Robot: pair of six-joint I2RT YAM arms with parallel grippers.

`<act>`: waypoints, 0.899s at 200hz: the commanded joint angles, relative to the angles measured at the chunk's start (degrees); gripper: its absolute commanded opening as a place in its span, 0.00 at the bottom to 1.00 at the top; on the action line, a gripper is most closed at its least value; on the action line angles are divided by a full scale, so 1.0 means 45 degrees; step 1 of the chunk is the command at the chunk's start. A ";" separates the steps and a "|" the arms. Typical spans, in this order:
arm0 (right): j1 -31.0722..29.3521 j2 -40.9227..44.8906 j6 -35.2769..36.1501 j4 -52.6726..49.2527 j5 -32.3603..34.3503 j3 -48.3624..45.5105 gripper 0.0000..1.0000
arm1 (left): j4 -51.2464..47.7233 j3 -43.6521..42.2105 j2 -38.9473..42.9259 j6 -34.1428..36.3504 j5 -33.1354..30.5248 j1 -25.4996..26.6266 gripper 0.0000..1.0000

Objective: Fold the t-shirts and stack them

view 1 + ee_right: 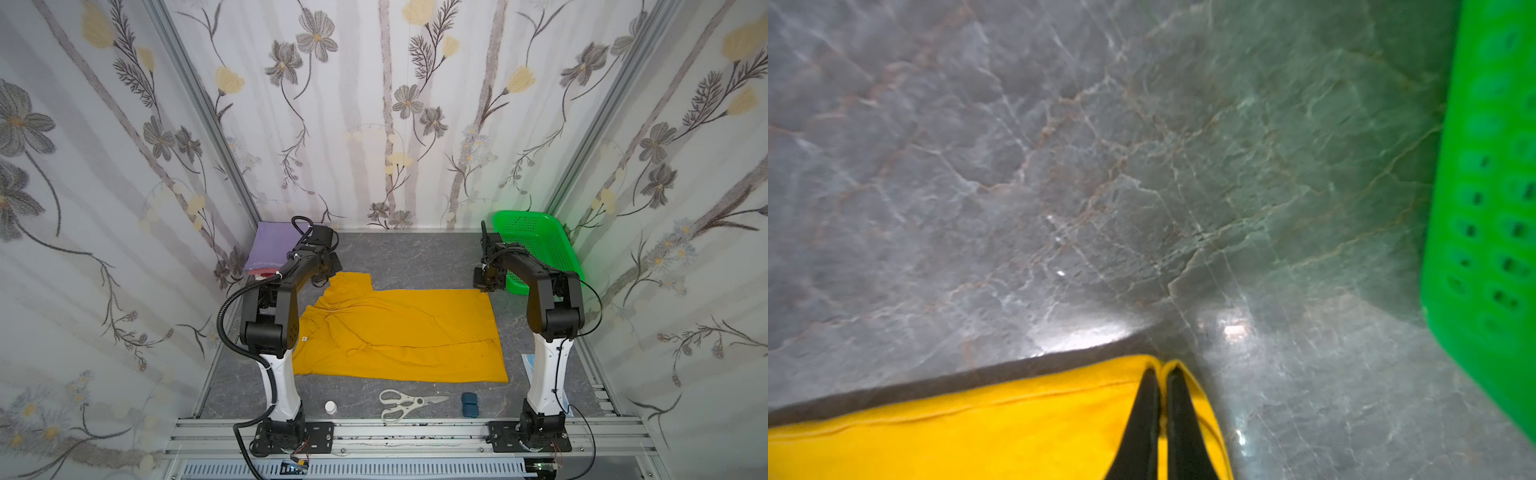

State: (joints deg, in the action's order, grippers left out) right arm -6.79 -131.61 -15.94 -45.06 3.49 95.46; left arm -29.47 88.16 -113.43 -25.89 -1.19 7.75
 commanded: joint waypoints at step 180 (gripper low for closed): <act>0.0292 0.6521 0.1277 0.4427 -0.3142 -0.6723 0.00 | 0.1537 -0.3763 0.5854 0.0212 0.0676 -0.0159 0.00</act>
State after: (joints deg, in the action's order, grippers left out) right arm -5.58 -103.50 -12.03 -28.75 -7.70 68.05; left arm -25.61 76.86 -93.65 -23.49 5.45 7.07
